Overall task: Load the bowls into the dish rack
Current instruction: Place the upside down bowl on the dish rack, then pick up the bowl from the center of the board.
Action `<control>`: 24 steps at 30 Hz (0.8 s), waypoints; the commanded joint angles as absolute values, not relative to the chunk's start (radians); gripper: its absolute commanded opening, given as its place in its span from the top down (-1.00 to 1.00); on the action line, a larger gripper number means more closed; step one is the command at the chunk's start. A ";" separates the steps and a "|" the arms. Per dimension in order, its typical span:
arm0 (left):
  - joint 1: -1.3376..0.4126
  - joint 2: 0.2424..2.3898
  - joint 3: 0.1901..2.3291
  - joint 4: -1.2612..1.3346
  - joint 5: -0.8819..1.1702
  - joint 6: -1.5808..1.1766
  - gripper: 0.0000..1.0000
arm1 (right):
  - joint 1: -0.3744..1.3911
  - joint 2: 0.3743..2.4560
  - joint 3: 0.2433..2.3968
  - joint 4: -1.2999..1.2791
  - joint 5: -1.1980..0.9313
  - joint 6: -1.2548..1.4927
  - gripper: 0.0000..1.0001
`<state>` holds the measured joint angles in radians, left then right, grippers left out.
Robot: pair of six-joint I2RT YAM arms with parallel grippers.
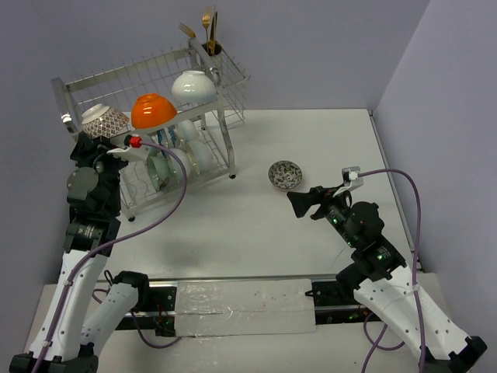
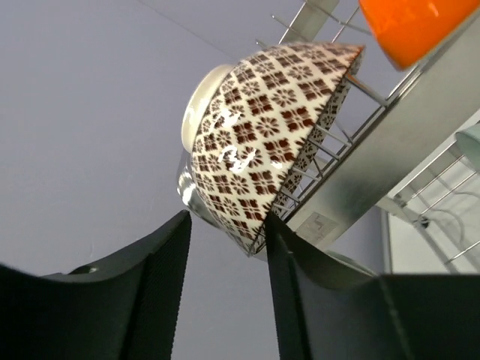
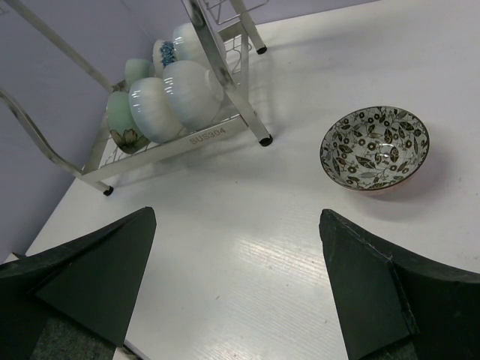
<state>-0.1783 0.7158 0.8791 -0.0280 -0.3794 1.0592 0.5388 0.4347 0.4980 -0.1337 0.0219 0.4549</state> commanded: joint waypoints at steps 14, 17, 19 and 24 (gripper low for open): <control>-0.175 0.692 1.055 -0.248 -0.279 0.850 -0.92 | 0.540 0.451 0.497 -0.094 0.040 0.454 -0.93; -0.175 0.681 1.075 -0.270 -0.259 0.802 -0.99 | 0.540 0.460 0.503 -0.097 0.037 0.456 -0.93; -0.175 0.677 1.107 -0.297 -0.241 0.760 -0.98 | 0.540 0.468 0.508 -0.101 0.038 0.456 -0.93; -0.175 0.680 1.233 -0.287 -0.184 0.432 -0.99 | 0.537 0.504 0.528 -0.117 0.058 0.462 -0.94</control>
